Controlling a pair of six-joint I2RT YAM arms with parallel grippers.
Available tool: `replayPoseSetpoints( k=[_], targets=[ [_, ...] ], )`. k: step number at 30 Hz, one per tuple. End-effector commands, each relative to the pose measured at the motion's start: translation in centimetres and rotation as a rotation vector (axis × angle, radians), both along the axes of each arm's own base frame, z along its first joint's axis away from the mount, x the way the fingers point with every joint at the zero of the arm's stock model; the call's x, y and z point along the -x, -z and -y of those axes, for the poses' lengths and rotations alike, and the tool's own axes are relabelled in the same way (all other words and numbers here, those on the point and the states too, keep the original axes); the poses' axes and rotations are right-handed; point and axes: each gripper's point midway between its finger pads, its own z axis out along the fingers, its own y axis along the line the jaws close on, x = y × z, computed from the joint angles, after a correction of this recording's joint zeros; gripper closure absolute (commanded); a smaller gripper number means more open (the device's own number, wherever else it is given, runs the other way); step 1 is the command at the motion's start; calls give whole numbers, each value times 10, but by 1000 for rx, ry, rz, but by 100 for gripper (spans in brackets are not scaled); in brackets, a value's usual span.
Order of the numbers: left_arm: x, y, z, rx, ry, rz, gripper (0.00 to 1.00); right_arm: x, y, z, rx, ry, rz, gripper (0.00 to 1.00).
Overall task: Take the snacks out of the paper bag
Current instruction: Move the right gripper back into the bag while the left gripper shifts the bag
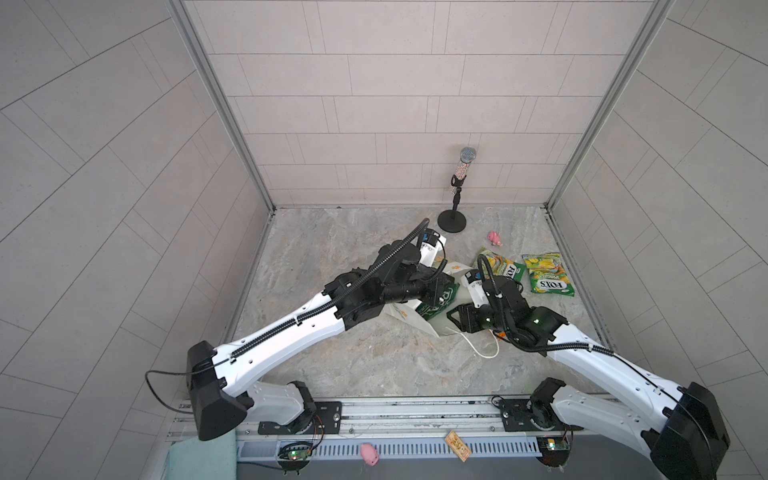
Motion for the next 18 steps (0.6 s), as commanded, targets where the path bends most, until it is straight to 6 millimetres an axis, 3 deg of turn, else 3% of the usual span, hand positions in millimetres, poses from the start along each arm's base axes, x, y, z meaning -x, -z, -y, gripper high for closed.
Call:
replayPoseSetpoints(
  k=[1, 3, 8, 12, 18],
  targets=[
    [10, 2, 3, -1, 36, -31, 100, 7, 11, 6, 51, -1, -12, 42],
    [14, 4, 3, 1, 52, -47, 100, 15, 23, 10, 74, -9, -27, 40],
    [18, 14, 1, -14, 58, -66, 100, 19, 29, 19, 111, 0, -10, 36],
    [19, 22, 1, -25, 60, -85, 100, 16, 14, 17, 55, 33, 20, 36],
    [17, 24, 4, -16, 49, -94, 100, 13, -17, -2, -155, 59, 73, 37]
  ],
)
